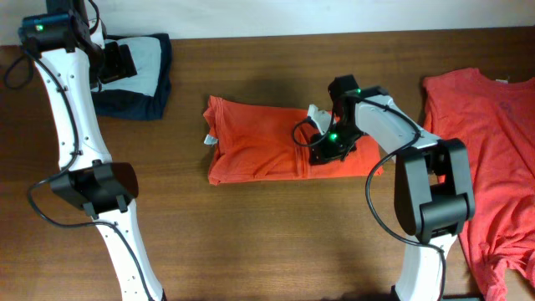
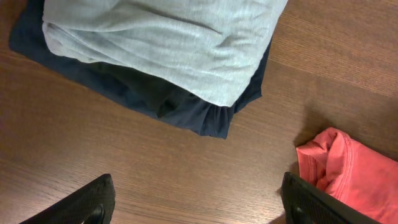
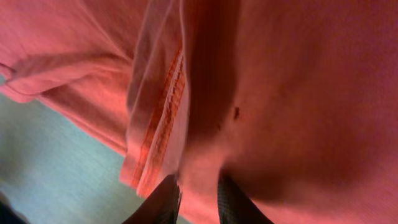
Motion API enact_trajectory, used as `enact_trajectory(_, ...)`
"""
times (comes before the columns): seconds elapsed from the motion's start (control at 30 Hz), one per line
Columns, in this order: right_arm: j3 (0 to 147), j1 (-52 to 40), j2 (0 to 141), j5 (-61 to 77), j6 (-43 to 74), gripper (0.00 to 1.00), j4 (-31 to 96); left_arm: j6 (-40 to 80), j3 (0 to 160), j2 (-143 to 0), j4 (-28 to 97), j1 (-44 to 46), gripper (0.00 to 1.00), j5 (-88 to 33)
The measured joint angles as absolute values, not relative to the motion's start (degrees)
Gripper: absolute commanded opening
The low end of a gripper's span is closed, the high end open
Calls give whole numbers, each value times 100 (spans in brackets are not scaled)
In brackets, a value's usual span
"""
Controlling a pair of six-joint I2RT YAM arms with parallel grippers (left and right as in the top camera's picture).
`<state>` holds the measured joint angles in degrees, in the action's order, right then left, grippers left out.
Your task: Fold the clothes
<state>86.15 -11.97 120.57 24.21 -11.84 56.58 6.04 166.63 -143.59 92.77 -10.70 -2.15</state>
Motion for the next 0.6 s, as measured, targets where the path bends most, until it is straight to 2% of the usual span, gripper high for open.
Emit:
enact_trajectory(0.17,8956,-1157,12060,2698,-1179,33,6125,604,16663,-14359,9284,-1070,85,-213)
enact_trajectory(0.23,9614,-1000,12057,2766,-1181,38,6584,604,16663,-14359,9312,-1070,85,-233)
enact_trajectory(0.4,10892,-23,11990,2862,-1149,48,7039,604,16663,-14359,9351,-1070,83,-587)
enact_trajectory(0.47,10903,390,11974,2862,-1131,51,7131,609,16663,-14359,9349,-1050,79,-810)
enact_trajectory(0.6,10560,913,11972,2842,-1125,52,6890,626,16663,-14359,9332,-854,79,-1236)
